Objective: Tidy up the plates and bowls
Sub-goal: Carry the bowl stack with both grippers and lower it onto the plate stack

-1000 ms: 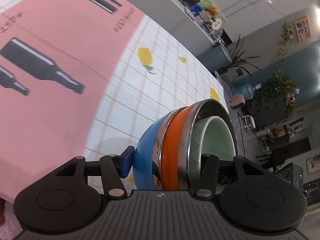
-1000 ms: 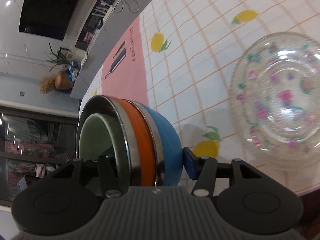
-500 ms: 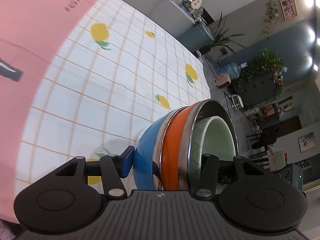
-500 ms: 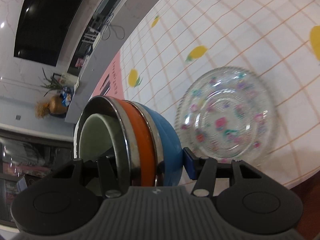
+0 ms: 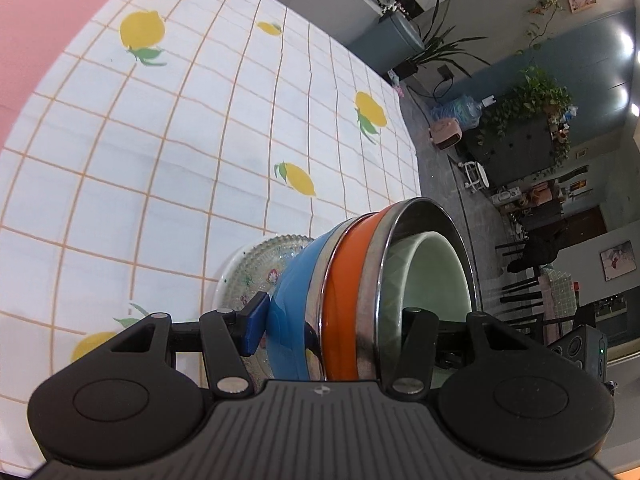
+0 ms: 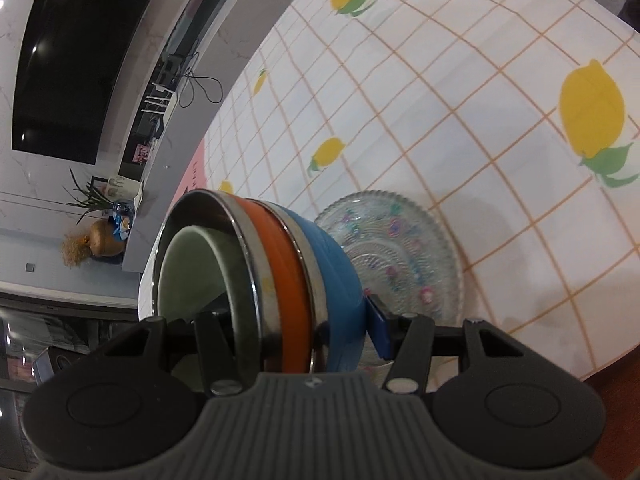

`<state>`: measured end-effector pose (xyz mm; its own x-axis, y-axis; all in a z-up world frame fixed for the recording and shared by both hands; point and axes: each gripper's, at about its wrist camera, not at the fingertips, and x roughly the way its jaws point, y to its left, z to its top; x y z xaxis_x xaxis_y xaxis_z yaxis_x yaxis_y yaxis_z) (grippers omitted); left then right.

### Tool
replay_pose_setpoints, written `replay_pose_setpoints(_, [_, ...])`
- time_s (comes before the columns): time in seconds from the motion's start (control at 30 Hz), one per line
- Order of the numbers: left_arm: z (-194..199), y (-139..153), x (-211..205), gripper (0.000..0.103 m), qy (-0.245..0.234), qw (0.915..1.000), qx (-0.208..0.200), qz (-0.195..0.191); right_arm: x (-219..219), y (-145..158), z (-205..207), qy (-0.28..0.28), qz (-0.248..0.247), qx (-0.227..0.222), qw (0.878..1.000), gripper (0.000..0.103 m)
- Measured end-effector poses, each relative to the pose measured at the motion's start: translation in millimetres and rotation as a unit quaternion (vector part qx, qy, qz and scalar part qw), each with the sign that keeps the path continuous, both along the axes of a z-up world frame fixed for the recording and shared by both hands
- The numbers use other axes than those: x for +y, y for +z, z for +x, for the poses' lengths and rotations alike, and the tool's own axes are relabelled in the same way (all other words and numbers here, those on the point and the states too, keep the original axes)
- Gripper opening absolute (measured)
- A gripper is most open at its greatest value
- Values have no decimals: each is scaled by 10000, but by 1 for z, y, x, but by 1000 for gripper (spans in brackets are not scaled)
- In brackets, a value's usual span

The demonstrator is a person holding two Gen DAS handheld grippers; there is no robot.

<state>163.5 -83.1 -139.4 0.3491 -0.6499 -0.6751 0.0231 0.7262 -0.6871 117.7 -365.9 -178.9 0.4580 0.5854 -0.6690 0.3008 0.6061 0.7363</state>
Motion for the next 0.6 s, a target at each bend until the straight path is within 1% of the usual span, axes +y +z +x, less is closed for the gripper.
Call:
replay_pose_setpoints(0.13, [3, -4, -6, 61, -10, 9999, 106, 39, -8, -7, 0, -31, 37, 86, 10000, 54])
replay_pose_setpoints(0.23, [4, -9, -5, 61, 2, 9999, 141, -2, -13, -12, 0, -24, 63, 131, 9999, 54])
replay_pose_setpoints(0.37, [3, -14, -6, 61, 22, 9998, 184, -25, -14, -14, 2, 16, -19, 121, 9999, 54])
replay_pose_setpoints(0.43, [3, -14, -6, 61, 17, 9999, 141, -61, -16, -17, 3, 32, -15, 113, 9999, 54])
replay_pose_setpoints(0.6, [1, -15, -4, 61, 68, 9998, 180, -112, -16, -15, 4, 82, -105, 32, 9999, 54])
